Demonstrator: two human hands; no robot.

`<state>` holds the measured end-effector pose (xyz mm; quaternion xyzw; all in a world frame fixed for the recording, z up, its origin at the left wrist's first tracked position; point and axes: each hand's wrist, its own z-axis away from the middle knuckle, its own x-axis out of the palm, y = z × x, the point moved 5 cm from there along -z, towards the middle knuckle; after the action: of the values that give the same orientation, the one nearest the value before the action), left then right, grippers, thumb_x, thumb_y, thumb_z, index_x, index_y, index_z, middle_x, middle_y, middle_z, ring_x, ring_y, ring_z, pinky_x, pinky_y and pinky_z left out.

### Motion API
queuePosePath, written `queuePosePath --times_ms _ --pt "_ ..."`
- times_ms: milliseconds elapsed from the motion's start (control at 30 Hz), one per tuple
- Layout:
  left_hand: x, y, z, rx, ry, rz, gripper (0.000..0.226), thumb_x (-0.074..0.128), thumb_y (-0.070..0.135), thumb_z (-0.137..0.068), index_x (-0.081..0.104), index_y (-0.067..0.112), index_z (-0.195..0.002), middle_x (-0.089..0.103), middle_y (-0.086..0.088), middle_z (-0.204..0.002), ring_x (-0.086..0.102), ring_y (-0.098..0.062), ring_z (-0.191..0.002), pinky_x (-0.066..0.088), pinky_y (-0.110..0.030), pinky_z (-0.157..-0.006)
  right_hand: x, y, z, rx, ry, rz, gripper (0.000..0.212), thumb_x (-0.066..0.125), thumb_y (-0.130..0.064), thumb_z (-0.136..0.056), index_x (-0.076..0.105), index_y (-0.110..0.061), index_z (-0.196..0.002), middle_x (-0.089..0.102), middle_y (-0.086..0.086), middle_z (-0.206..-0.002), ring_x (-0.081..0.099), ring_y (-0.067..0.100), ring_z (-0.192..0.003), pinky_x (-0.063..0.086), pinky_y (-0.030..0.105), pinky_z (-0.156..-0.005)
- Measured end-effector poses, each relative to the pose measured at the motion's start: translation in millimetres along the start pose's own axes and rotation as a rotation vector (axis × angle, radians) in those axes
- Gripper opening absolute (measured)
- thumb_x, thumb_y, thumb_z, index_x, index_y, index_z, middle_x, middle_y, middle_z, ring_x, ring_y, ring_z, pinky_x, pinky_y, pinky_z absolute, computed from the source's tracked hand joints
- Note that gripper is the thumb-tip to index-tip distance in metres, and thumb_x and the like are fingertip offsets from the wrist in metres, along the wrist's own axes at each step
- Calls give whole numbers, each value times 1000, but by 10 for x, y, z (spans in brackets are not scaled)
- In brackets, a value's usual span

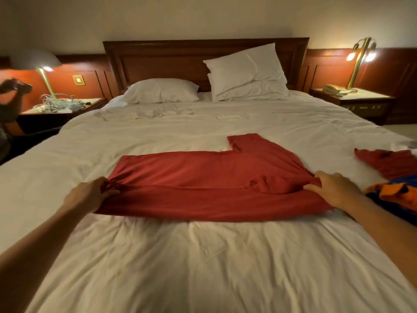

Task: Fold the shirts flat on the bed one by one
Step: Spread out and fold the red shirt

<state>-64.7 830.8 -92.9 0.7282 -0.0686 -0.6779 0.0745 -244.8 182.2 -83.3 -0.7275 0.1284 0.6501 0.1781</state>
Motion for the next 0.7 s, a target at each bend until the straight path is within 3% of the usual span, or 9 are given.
queuePosePath --times_ms 167,267,333,433,500,567,633,700 --pt "-370 -142 168 -26 -244 -276 76 56 77 -79 51 24 -134 62 -9 -128 59 -31 -112 45 -34 -93 -450 12 165 -83 -252 147 45 55 -74 -83 57 -31 -95 64 3 -104 59 21 -89 49 36 -82" --pt "-282 -310 510 -105 -372 -363 104 44 93 -65 38 28 -146 48 -10 -142 55 -31 -120 43 -38 -103 -350 1 424 -71 -467 278 63 60 -68 -85 53 -26 -132 58 4 -131 57 23 -115 45 37 -102" --pt "-127 -407 733 -200 -325 -400 109 34 100 -63 21 40 -153 28 -10 -154 44 -34 -131 38 -43 -107 -195 -40 602 -33 -524 315 83 57 -70 -85 31 -29 -153 39 9 -153 45 28 -135 36 39 -112" --pt "94 -296 886 -111 -196 -269 89 32 90 -79 19 45 -154 8 -10 -164 21 -38 -146 21 -50 -116 -41 -390 818 -102 -298 213 79 42 -79 -86 20 -45 -154 24 6 -161 28 31 -145 24 51 -117" --pt "188 -174 907 31 -103 -180 71 37 77 -89 30 43 -151 14 -8 -164 17 -33 -149 16 -48 -118 130 -767 961 -226 -145 105 69 40 -73 -91 28 -43 -152 26 -1 -160 24 25 -147 19 52 -118" --pt "283 -106 890 168 -30 -141 53 43 67 -93 48 41 -139 36 -2 -154 26 -27 -145 17 -45 -117 344 -1134 1059 -353 -73 -45 62 42 -67 -93 36 -40 -149 31 -7 -159 22 18 -148 15 47 -119" --pt "357 -106 855 254 4 -101 38 46 62 -93 61 39 -120 55 4 -130 41 -23 -132 22 -44 -112 515 -1408 1083 -448 -35 -210 56 46 -62 -95 42 -39 -146 35 -11 -156 23 11 -147 10 40 -121" --pt "372 -136 814 306 25 -20 33 45 64 -90 61 37 -101 57 6 -106 52 -23 -112 33 -40 -99 619 -1568 1019 -484 -18 -323 54 50 -59 -94 46 -38 -144 42 -14 -149 31 5 -142 6 34 -121"
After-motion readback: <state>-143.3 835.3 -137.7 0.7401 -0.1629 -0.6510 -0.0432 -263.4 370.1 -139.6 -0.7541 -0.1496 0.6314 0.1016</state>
